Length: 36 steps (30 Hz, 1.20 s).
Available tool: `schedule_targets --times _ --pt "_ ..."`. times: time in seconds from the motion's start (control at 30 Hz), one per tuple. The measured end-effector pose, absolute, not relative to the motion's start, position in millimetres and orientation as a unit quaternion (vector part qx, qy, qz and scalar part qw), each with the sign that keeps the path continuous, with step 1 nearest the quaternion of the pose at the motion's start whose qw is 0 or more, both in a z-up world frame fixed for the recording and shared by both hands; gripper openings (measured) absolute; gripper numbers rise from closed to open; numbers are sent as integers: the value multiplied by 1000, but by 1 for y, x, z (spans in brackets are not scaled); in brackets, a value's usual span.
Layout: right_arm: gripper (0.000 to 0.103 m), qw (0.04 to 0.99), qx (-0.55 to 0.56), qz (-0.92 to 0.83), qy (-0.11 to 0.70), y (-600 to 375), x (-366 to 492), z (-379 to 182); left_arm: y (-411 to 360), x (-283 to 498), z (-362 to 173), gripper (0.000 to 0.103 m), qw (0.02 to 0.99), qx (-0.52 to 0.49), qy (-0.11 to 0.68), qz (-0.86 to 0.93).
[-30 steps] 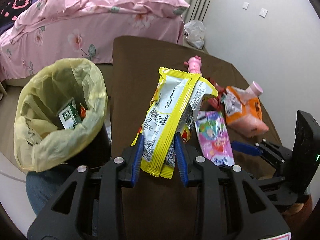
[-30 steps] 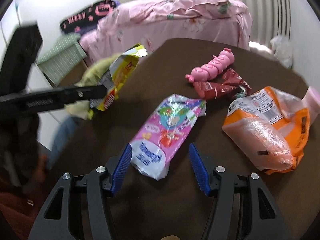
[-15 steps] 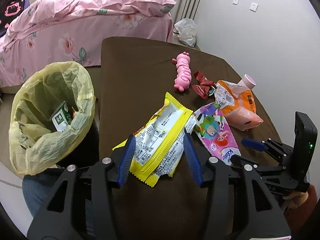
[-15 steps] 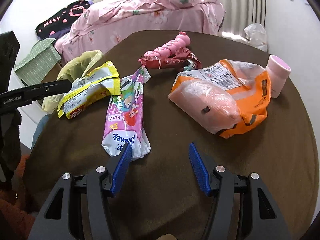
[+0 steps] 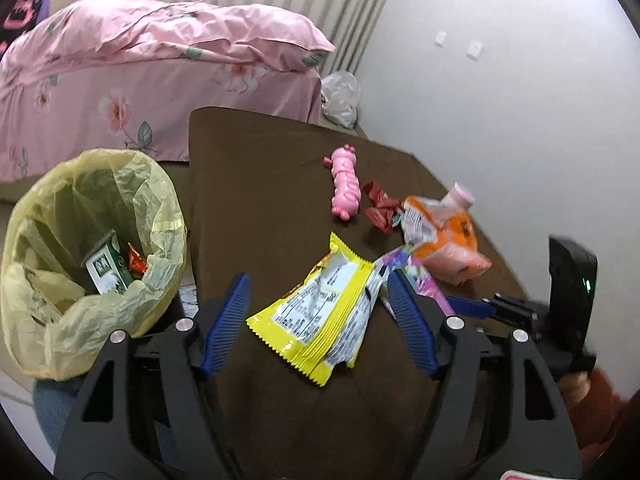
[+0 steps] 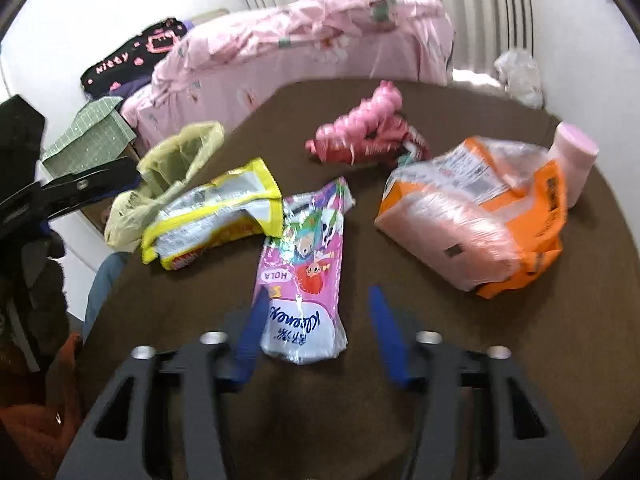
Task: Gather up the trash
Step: 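Grasp the pink candy wrapper with the right tool while the left tool holds its bag, then carry both items over the yellow bag and open both tools to drop them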
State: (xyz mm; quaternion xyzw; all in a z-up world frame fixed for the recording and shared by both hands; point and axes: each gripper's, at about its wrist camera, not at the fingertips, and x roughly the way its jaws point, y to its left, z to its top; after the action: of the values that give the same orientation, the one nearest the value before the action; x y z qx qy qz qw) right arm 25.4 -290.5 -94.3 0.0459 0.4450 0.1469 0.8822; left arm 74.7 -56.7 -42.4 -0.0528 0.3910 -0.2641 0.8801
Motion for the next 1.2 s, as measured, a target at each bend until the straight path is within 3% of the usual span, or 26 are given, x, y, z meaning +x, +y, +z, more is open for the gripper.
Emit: schedule_targets --times 0.1,0.33,0.57,0.6,0.63,0.67,1.0,1.2 --pt "8 890 28 152 428 -289 19 -89 -65 73 -46 67 877 -16 396 -272" --pt "6 918 44 102 380 -324 6 -60 -90 93 -60 67 862 43 414 -288" --pt "6 927 53 74 365 -342 2 -49 -104 89 -80 42 848 70 446 -278" --pt "6 927 55 73 365 -343 3 -49 -103 86 -80 28 849 65 444 -277" --pt "6 926 57 74 365 -343 3 -49 -100 83 -80 25 849 56 446 -278" --pt "6 926 57 74 365 -342 4 -49 -96 81 -80 12 850 44 446 -277" --pt "6 933 25 91 347 -313 6 -29 -50 69 -53 12 882 -20 404 -241" --pt "6 939 -2 138 315 -275 32 3 0 76 -22 12 929 -22 346 -126"
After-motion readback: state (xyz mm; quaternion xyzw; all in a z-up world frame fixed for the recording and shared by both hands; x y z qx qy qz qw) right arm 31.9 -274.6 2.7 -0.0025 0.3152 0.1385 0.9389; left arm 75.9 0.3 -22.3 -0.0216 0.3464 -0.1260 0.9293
